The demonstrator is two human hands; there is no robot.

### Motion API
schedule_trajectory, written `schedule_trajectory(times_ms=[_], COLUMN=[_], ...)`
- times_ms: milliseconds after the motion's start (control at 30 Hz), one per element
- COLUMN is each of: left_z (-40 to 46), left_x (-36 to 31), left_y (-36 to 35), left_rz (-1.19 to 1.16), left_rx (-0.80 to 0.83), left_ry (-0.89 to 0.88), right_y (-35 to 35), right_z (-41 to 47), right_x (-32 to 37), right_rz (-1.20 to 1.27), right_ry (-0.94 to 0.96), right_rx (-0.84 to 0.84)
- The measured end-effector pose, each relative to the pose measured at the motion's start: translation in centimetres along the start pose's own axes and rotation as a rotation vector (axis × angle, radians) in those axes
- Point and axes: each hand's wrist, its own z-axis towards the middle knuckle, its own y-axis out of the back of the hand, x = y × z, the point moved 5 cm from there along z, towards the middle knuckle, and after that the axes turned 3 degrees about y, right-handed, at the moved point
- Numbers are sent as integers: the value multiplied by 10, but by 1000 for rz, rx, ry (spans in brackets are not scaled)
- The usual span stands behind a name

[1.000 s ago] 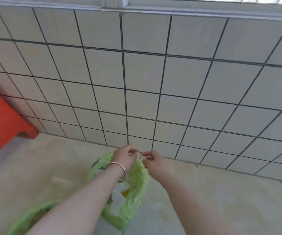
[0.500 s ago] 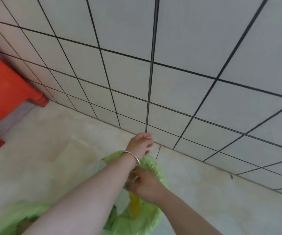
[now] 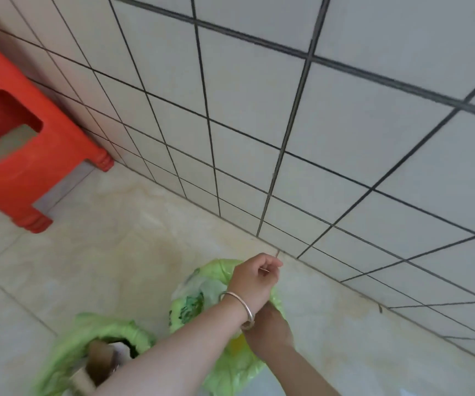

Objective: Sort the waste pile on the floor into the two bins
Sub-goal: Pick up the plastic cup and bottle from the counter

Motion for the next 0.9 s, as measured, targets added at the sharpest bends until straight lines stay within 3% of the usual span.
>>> schedule_trajectory(times_ms=[167,533,900], left_z=[-73,-221,-344], left_x=[-73,-238,-293], left_y=[51,238,362], left_rz=[46,156,221], left_rx=[-9,-176,-501], left_ry=[23,48,95], right_y=[57,212,234], right_z=[-90,-273,-381], right_x=[45,234,372], right_rz=[0,68,-12], right_ry=[-50,99,387], right_rx=[22,-106,-68])
